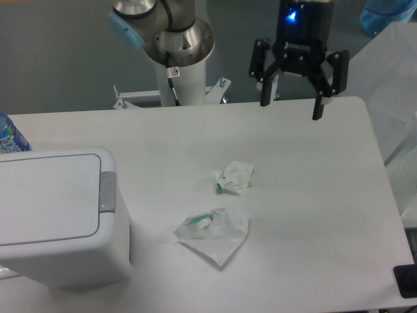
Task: Open the trash can
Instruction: 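Move the open gripper down toward the white trash can lid, then lower the gripper over the trash can lid edge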
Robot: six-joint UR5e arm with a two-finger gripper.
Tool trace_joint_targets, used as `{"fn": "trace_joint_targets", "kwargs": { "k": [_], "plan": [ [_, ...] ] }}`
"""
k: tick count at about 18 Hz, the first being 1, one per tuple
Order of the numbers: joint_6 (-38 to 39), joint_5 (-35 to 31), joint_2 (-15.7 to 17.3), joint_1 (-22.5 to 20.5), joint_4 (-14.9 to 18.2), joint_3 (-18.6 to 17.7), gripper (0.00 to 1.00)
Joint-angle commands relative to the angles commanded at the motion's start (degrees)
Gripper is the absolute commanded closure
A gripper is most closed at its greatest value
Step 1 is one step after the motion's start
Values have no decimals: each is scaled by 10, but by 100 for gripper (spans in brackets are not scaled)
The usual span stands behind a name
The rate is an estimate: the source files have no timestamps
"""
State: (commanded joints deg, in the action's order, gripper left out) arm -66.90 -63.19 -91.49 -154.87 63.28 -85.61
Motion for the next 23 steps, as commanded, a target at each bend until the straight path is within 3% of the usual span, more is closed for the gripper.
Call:
{"fn": "trace_joint_targets", "kwargs": {
  "k": [14, 17, 21, 23],
  "plan": [
    [87, -1, -18, 37, -5, 9, 0],
    [133, 1, -24, 43, -25, 12, 0],
    [253, 1, -40, 68, -77, 13, 0],
    [284, 0, -44, 78, -84, 14, 0]
  ]
}}
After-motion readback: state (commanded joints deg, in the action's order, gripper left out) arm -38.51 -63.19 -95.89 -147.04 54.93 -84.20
